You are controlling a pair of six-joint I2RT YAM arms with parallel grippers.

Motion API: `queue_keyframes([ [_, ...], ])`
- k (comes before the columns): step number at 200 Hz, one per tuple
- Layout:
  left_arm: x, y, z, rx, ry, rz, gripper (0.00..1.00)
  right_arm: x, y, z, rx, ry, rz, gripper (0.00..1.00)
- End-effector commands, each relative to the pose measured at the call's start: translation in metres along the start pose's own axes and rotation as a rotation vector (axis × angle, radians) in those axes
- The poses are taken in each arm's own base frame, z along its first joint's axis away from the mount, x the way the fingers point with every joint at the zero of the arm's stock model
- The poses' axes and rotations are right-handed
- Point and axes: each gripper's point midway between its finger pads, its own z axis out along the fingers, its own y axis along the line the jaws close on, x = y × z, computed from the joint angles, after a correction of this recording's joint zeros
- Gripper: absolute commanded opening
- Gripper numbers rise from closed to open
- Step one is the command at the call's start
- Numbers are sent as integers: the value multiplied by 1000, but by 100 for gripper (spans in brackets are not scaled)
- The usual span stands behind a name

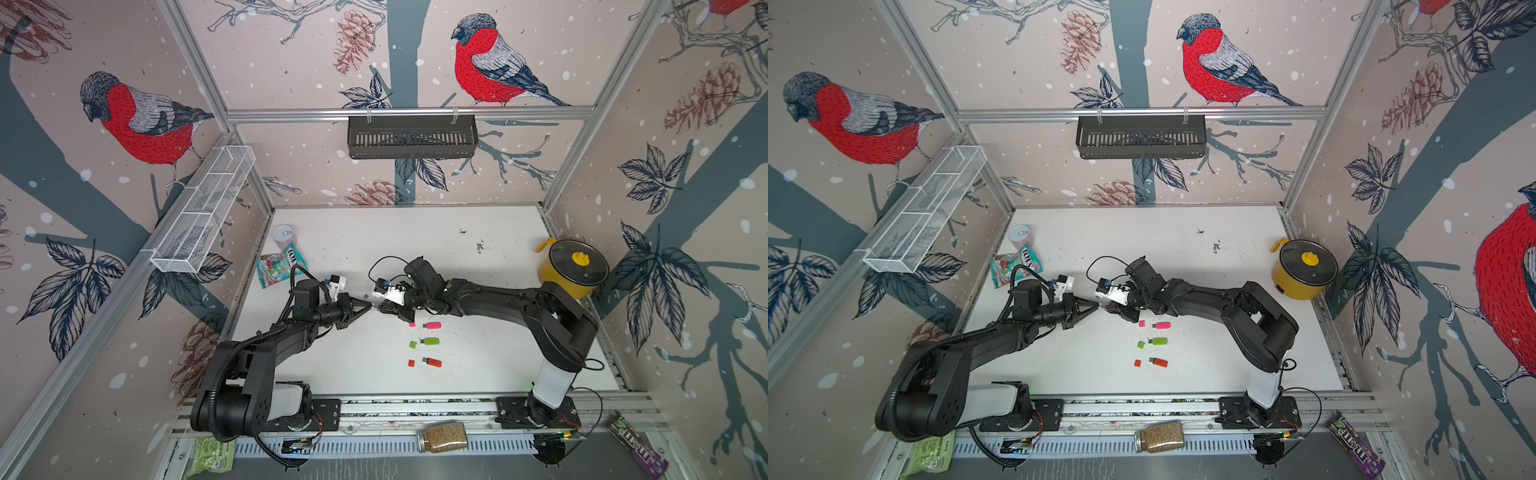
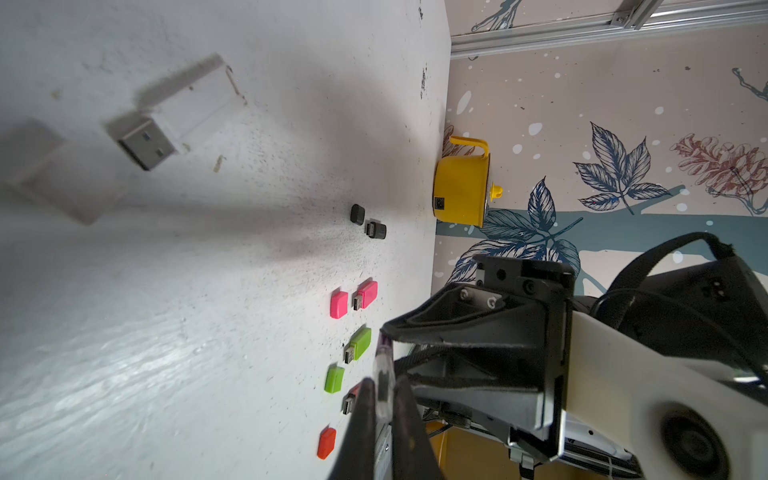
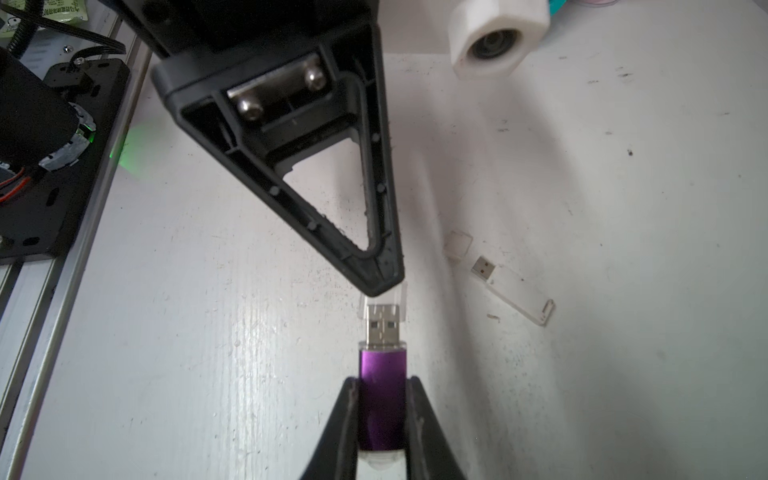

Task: Close the usb drive cover
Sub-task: Close the cover of the USB drive.

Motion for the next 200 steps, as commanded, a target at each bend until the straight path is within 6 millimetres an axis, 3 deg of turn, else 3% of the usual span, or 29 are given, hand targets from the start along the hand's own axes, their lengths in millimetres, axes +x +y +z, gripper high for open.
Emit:
queue_keyframes([
  [1,3,-10,0,39,22,16,0,-27,-6,-2,13,-106,-33,19],
  [117,10,-12,4,47,55,15,0,-41,-13,7,12,-155,-98,19],
  [200,17,1,13,4,88,13,0,-50,-18,9,-20,-185,-106,18],
])
